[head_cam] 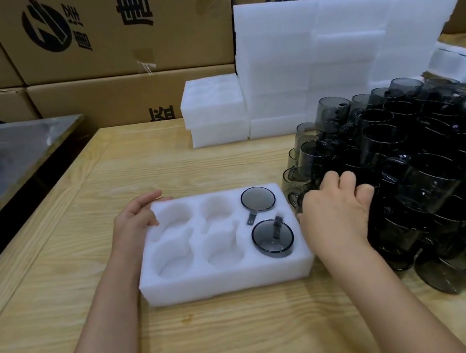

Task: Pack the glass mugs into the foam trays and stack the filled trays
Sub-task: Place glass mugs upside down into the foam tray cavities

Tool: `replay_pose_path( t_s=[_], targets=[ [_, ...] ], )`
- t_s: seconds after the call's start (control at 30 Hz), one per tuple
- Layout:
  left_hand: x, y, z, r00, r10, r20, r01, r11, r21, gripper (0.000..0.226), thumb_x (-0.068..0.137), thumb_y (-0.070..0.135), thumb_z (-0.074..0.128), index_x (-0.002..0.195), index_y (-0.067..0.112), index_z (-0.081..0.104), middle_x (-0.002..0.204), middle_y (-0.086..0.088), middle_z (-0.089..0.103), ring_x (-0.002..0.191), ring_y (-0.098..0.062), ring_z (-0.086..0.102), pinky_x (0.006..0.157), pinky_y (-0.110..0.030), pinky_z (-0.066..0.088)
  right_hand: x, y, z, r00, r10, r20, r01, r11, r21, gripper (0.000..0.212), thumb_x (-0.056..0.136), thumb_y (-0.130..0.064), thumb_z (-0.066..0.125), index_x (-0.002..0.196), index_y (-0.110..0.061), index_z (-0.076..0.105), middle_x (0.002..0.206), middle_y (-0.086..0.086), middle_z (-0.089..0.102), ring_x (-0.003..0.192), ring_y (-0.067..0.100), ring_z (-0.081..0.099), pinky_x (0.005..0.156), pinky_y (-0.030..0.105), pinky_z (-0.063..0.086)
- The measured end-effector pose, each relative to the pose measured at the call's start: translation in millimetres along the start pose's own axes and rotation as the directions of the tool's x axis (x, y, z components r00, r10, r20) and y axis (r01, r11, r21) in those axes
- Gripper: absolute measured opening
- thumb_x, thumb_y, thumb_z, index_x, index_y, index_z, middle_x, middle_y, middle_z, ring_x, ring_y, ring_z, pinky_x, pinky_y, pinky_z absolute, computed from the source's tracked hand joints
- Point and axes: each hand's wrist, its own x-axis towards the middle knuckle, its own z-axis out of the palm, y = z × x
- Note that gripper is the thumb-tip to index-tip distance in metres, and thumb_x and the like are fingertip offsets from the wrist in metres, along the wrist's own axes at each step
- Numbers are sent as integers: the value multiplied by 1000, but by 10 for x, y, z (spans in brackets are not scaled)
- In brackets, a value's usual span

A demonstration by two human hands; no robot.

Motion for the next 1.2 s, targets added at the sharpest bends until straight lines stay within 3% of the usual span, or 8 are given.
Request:
replay_pose_path(
  t_s=[0.27, 0.37, 0.5, 0.6, 0.77, 1.0, 1.07, 1.2],
  targets=[
    [21, -16, 0, 999, -13, 42, 14, 1000, -18, 47, 74, -16, 40, 101, 10, 68, 88, 0, 74, 76, -14, 70, 59, -21, 55, 46, 35, -137, 999, -22, -46, 30, 985, 168, 11, 91, -18, 53, 90, -22, 63, 97, -1, 57, 97, 23, 45, 71, 35, 11],
    [14, -18, -10, 998, -21, 57, 22, 1000, -19, 48, 74, -15, 40, 103, 11, 68, 93, 0, 74, 79, -15, 70, 60, -23, 55, 34, 57, -238, 994, -16, -107, 45, 960, 276, 14, 94, -17, 50, 92, -18, 64, 87, 3, 62, 82, 25, 47, 71, 34, 21],
    [-1, -12, 12, 999, -13, 51, 14, 1000, -8, 48, 75, -15, 40, 103, 12, 67, 96, -2, 72, 80, -16, 69, 62, -24, 55, 6, 83, -456, 982, 1, -187, 126, 738, 663, 10, 88, -14, 58, 81, -16, 65, 66, 4, 59, 72, 30, 51, 62, 33, 37],
    [-21, -11, 44, 998, 2, 62, -3, 1000, 20, 50, 74, -17, 38, 103, 13, 67, 86, 0, 73, 71, -14, 68, 56, -22, 54, -45, 19, -582, 973, -62, -223, 220, 547, 808, 7, 84, -20, 66, 78, -18, 70, 71, -6, 68, 77, 20, 61, 73, 33, 45],
    [-54, -5, 71, 995, 8, 96, -12, 999, 40, 54, 54, -1, 46, 103, 11, 66, 83, -4, 69, 65, -14, 66, 53, -22, 53, -47, -243, -535, 944, -212, -252, 326, 499, 803, 7, 85, -21, 66, 80, -16, 69, 76, -16, 53, 89, 19, 51, 75, 23, 33],
    [-36, -12, 73, 996, 8, 93, -15, 997, 75, 56, 50, 3, 45, 99, 15, 68, 91, -11, 63, 66, -16, 64, 53, -20, 52, 133, -375, -335, 883, -464, -74, 348, 540, 767, 11, 92, -12, 57, 95, -14, 68, 139, 4, 42, 132, 17, 36, 95, 18, 27],
    [-30, -12, 77, 996, 3, 93, -10, 997, 80, 56, 49, 3, 45, 100, 15, 68, 93, -12, 61, 69, -19, 61, 55, -22, 51, 192, -378, -358, 848, -527, -62, 401, 560, 725, 11, 92, -14, 55, 94, -16, 66, 133, 5, 52, 128, 20, 42, 97, 26, 33],
    [-43, -3, 91, 996, -1, 92, -5, 998, 64, 56, 50, 2, 44, 100, 12, 67, 88, -11, 61, 67, -20, 60, 52, -20, 50, 208, -414, -468, 821, -570, -30, 443, 602, 665, 13, 88, -29, 60, 82, -18, 59, 89, -5, 62, 88, 16, 53, 70, 28, 40]
  ],
)
